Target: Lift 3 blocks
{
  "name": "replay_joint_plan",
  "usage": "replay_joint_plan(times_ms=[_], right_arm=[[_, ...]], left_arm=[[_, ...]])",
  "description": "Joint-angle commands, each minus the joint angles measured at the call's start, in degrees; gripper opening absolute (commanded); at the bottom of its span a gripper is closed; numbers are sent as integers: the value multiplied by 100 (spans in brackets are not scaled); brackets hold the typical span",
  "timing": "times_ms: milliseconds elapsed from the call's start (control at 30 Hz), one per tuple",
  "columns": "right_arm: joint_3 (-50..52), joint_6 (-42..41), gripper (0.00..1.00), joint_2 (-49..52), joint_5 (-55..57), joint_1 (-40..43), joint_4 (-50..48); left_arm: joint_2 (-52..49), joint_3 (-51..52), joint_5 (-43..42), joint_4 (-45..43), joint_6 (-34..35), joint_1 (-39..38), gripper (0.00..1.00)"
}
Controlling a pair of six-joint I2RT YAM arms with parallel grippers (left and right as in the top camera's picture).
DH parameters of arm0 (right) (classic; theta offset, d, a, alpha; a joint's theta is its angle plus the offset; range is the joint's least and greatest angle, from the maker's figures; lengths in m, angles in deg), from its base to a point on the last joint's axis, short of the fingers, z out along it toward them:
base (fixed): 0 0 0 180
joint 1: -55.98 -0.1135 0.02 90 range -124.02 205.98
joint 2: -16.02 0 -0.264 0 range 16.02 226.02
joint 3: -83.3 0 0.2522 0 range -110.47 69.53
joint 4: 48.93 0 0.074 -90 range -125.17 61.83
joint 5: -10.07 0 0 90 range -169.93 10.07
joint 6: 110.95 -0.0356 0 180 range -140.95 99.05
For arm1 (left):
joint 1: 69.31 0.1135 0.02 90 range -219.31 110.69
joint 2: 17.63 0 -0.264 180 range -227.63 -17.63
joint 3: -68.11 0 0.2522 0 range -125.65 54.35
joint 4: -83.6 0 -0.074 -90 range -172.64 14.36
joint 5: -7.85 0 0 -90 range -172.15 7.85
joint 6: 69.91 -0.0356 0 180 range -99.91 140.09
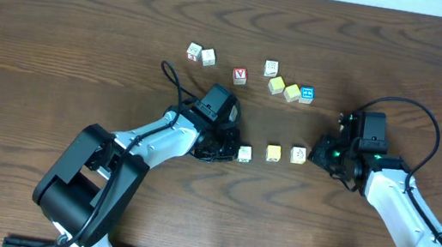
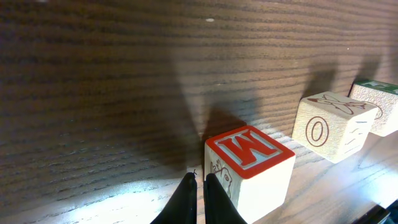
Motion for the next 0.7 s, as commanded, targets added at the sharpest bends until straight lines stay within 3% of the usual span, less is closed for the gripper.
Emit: replay_joint_plan(times_ms=[0,667], right_arm=[[39,-57,3,-4,581,-46,103],[39,-313,3,-4,442,-52,275]], left_arm=[[-11,72,70,-26,50,-2,8],[-11,72,72,-463,264,-2,7]])
